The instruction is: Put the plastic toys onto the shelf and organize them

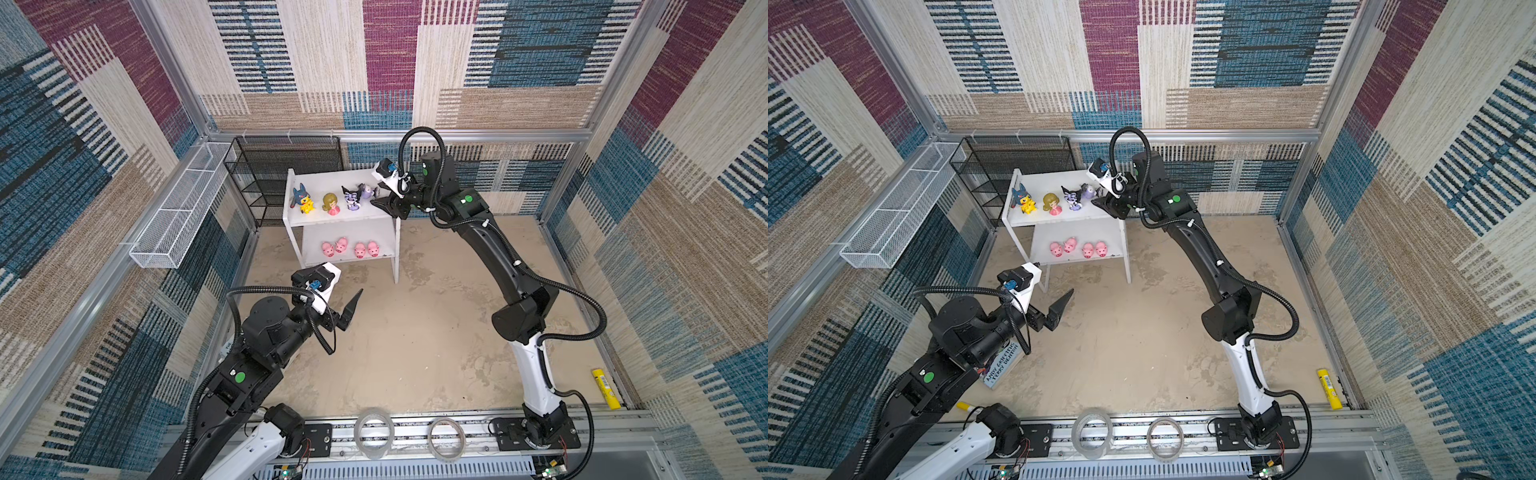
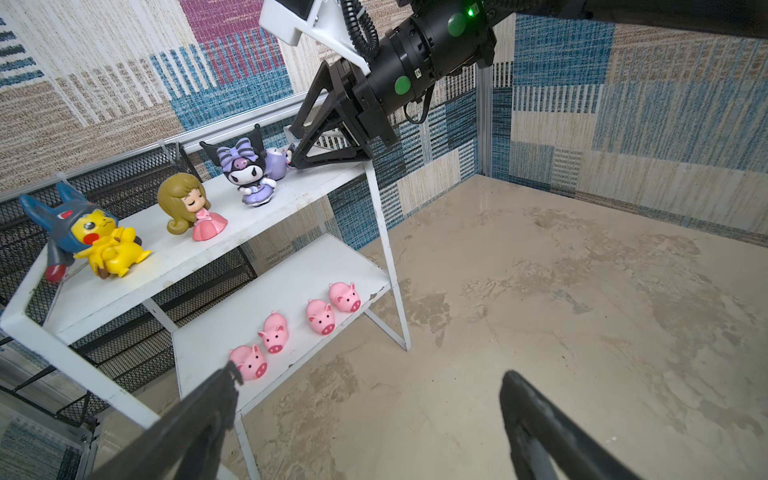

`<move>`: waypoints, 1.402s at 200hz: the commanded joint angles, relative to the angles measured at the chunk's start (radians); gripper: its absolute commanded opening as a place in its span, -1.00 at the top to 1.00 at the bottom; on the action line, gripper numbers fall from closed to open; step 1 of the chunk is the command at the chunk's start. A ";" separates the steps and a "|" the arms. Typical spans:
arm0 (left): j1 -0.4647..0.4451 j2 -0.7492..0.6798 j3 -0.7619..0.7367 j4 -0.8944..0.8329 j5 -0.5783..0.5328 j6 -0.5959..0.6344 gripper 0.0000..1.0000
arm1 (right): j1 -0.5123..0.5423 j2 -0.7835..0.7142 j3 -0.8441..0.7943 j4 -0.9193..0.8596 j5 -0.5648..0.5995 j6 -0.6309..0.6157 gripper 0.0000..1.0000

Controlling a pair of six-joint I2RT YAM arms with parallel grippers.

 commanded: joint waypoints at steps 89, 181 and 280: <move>0.003 -0.020 -0.012 0.030 -0.017 0.023 -0.98 | -0.001 0.022 0.020 0.081 -0.017 0.010 -0.09; 0.002 0.016 0.069 -0.043 0.022 0.001 -0.98 | -0.001 -0.052 0.007 0.069 -0.005 -0.003 -0.15; 0.003 0.039 0.146 -0.083 0.067 0.003 -0.98 | -0.003 -0.043 0.031 0.066 0.028 -0.298 -0.84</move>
